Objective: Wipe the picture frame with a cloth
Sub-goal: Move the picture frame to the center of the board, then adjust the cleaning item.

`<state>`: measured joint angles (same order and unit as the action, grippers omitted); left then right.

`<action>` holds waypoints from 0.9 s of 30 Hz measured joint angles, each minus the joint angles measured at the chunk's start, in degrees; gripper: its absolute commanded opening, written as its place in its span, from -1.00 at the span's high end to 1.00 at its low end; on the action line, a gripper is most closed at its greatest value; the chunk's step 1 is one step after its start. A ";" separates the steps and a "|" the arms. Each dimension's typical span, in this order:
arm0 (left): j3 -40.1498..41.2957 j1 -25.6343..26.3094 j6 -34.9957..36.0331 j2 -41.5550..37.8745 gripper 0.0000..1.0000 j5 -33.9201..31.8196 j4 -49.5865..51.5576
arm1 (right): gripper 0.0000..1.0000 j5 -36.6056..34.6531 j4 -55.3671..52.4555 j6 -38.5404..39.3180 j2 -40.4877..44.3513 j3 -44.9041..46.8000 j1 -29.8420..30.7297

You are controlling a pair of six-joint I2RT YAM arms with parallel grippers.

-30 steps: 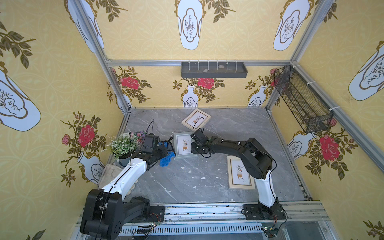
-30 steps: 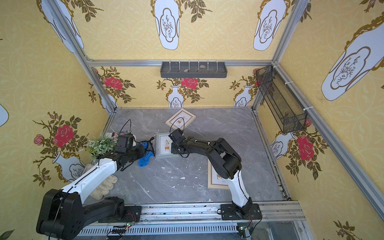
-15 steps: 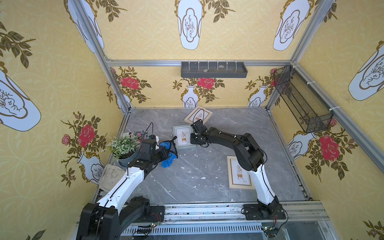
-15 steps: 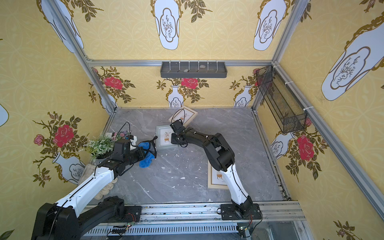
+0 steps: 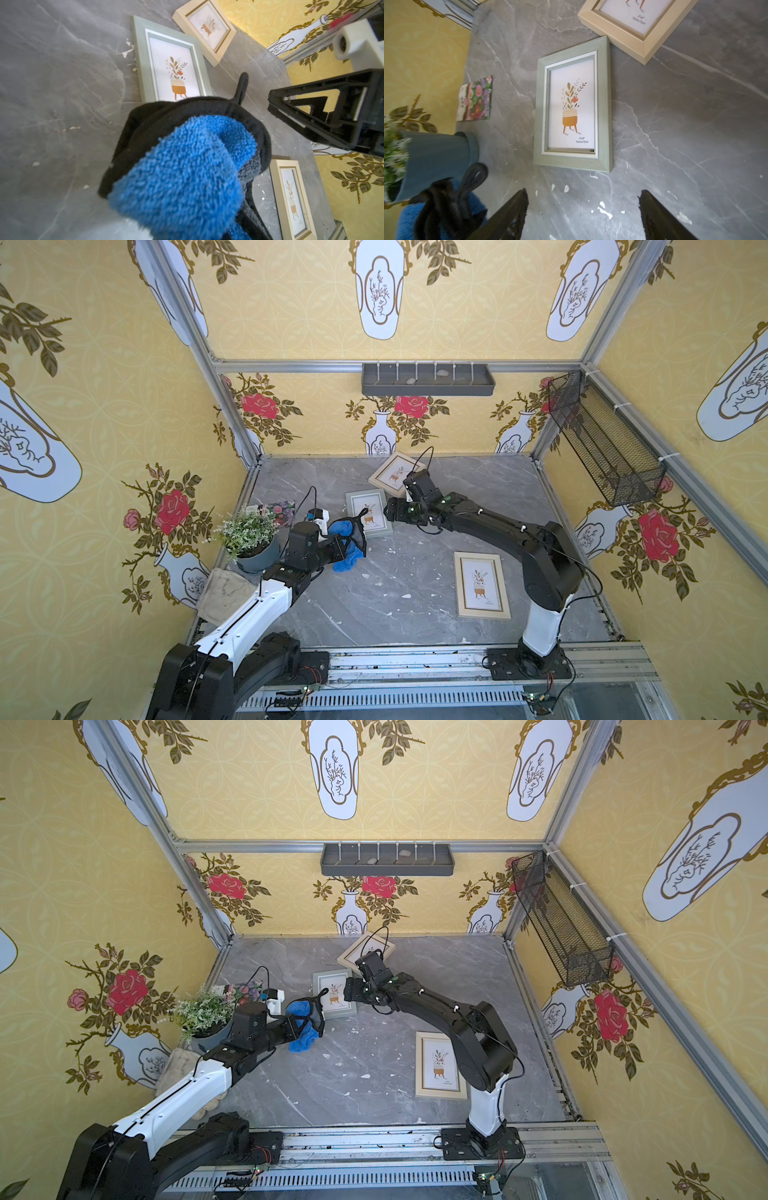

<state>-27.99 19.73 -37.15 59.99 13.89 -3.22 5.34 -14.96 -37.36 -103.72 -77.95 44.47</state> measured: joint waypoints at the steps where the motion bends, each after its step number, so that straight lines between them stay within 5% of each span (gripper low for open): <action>1: 0.09 0.61 0.00 0.13 1.00 -0.02 -1.07 | -0.77 0.70 1.01 -0.42 1.79 2.08 -0.28; 12: -0.70 8.61 -0.57 4.59 1.00 0.46 -13.75 | -0.94 14.10 26.08 -6.71 21.11 28.52 -1.31; 22: -5.20 14.88 -0.57 9.51 1.00 3.50 -22.80 | -0.88 18.51 38.03 -9.31 22.29 32.94 -0.57; 27: -6.47 17.35 -0.61 11.61 1.00 4.96 -24.61 | -0.64 19.87 40.09 -9.51 21.86 32.11 0.09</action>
<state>-34.46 37.08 -37.76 71.59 18.85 -27.83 25.21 25.12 -46.87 -81.87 -45.84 44.56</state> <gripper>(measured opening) 0.106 0.873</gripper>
